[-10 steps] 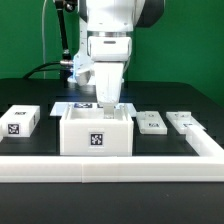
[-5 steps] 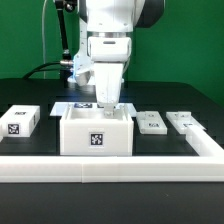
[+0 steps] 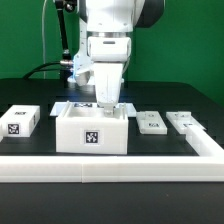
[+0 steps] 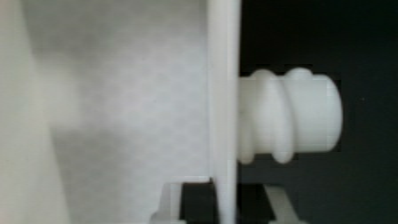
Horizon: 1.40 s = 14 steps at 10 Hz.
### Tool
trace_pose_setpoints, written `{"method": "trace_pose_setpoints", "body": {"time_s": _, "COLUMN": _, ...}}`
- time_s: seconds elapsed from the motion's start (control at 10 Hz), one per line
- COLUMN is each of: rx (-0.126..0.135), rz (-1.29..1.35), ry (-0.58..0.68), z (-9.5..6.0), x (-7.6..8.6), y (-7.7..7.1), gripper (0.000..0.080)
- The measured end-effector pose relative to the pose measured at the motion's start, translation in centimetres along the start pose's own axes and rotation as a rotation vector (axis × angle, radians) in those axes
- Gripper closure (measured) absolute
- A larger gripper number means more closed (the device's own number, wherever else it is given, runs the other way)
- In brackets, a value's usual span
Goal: Assemble cabinet
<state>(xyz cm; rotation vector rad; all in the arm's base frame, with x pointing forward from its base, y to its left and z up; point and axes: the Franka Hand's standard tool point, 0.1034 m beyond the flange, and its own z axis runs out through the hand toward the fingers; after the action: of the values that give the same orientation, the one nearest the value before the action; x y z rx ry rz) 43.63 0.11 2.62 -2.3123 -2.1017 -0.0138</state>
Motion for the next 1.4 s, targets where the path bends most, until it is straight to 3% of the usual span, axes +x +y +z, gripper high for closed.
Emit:
{"method": "trace_pose_setpoints", "body": {"time_s": 0.2, "rx": 0.003, "rz": -0.003, "ry": -0.001, "z": 0.0, "x": 0.0, "y": 0.1, "gripper": 0.0765}}
{"method": "trace_pose_setpoints", "body": {"time_s": 0.5, "rx": 0.004, "rz": -0.034, "ry": -0.006, "z": -0.1, "x": 0.6, "y": 3.2, "gripper": 0.0765}}
{"method": "trace_pose_setpoints", "body": {"time_s": 0.8, "rx": -0.029, "rz": -0.049, "ry": 0.013, "z": 0.0, "x": 3.9, "y": 5.5, "gripper": 0.0765}}
{"method": "trace_pose_setpoints", "body": {"time_s": 0.9, "rx": -0.041, "rz": -0.047, "ry": 0.018, "z": 0.0, "x": 4.4, "y": 5.7, "gripper": 0.0765}}
{"method": "trace_pose_setpoints", "body": {"time_s": 1.3, "rx": -0.043, "rz": -0.044, "ry": 0.019, "z": 0.0, "x": 4.3, "y": 5.8, "gripper": 0.0765}}
{"method": "trace_pose_setpoints", "body": {"time_s": 1.4, "rx": -0.061, "rz": -0.055, "ry": 0.026, "z": 0.0, "x": 5.0, "y": 6.0, "gripper": 0.0765}}
